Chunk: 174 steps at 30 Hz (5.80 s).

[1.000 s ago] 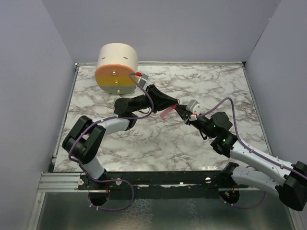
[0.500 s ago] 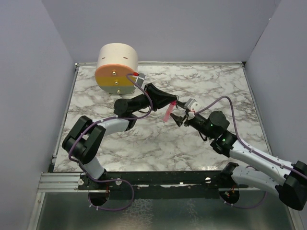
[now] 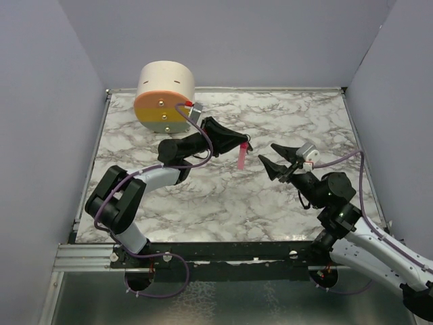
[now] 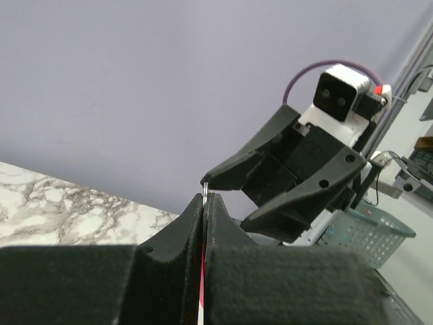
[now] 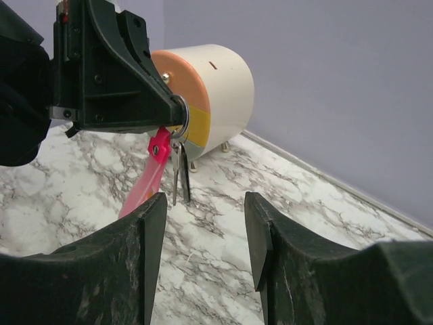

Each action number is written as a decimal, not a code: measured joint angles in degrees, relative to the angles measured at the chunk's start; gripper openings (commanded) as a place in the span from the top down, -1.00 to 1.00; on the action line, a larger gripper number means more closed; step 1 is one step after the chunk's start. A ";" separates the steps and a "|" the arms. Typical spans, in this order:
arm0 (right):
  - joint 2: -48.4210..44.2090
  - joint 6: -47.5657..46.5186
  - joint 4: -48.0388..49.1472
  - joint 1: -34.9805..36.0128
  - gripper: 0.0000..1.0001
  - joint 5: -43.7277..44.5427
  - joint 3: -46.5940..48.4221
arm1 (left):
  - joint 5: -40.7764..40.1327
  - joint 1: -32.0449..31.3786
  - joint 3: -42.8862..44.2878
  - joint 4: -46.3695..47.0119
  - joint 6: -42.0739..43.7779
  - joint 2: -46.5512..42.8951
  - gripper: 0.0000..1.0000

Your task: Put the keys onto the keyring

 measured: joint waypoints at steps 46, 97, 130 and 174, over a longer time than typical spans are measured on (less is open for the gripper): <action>8.76 0.76 -5.60 0.04 0.54 -13.88 9.35 | 16.57 -0.04 2.49 0.07 -0.22 -2.10 1.00; 8.28 0.04 -13.22 0.46 0.43 -13.03 12.15 | 17.79 -0.92 3.67 0.11 -1.07 -1.25 1.00; 10.82 -2.95 0.09 0.42 -0.16 -10.64 6.43 | -1.40 -1.33 -0.92 0.09 -2.38 -1.33 1.00; 22.93 -0.81 15.30 -0.13 0.09 -9.68 6.32 | -24.33 -8.87 -5.62 0.11 5.22 -2.99 1.00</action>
